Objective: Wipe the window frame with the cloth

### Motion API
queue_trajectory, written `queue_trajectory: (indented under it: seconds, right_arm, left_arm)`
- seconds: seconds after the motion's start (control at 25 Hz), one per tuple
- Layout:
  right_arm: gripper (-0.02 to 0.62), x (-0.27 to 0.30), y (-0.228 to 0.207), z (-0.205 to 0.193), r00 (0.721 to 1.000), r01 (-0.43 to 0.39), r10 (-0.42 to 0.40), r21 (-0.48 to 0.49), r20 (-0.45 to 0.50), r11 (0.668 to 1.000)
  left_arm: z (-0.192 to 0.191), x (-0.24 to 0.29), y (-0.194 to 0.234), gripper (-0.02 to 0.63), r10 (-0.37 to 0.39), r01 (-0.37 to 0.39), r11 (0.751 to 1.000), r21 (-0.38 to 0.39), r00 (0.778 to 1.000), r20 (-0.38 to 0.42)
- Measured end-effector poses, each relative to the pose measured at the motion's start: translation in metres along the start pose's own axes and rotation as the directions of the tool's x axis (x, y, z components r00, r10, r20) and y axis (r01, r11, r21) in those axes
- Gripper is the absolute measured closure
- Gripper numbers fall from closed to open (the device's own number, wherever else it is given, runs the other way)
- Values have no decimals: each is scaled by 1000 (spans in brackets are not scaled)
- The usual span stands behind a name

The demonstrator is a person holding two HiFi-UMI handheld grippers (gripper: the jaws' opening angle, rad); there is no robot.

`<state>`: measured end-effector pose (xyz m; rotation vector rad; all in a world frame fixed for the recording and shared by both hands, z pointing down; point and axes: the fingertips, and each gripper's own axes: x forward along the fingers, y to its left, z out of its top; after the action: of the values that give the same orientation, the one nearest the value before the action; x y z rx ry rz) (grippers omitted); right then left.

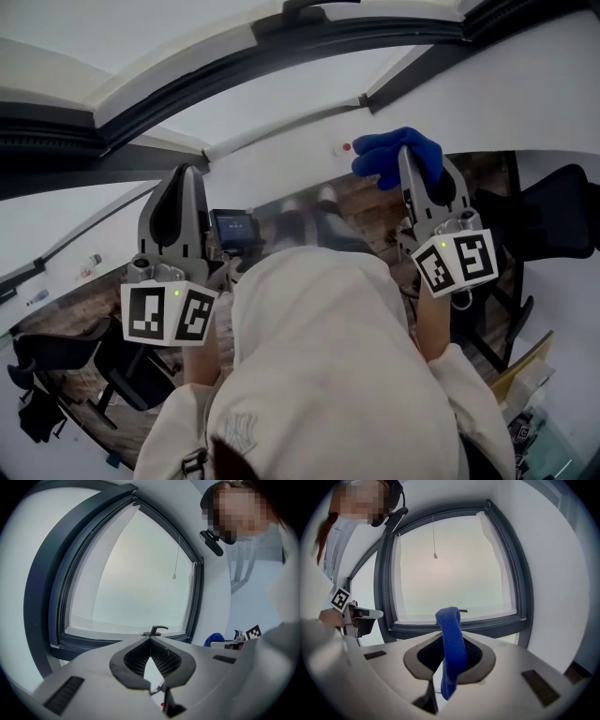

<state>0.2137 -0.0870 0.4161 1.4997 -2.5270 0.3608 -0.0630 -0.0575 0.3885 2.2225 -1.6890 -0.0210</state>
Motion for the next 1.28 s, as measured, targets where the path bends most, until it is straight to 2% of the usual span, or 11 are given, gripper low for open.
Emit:
queue_trajectory:
  seconds: [0.2,0.6,0.92,1.12,1.28]
  right_arm:
    - [537,-12,18,-4,1000,-8,8,4,7,1000]
    - [537,-31,52,3,997,-74,75,-11,23,997]
    - [537,-104,37,-22,996,-86,86,13,-34,996]
    - [537,-152,34,-33,994,-99,97,-46,-41,994]
    - [537,-168,39,-44,995,-97,95,-49,-43,994]
  left_arm:
    - [-3,-14,1,597,-13,13,1000,-1,1000,10]
    - [-1,-61,5,597,48,-48,999,2,999,21]
    - [-30,-101,-46,597,80,-81,997,-11,996,-28]
    - [-48,-138,-85,597,99,-99,995,-11,995,-25]
    - [-63,-159,-92,597,114,-114,993,-16,993,-32]
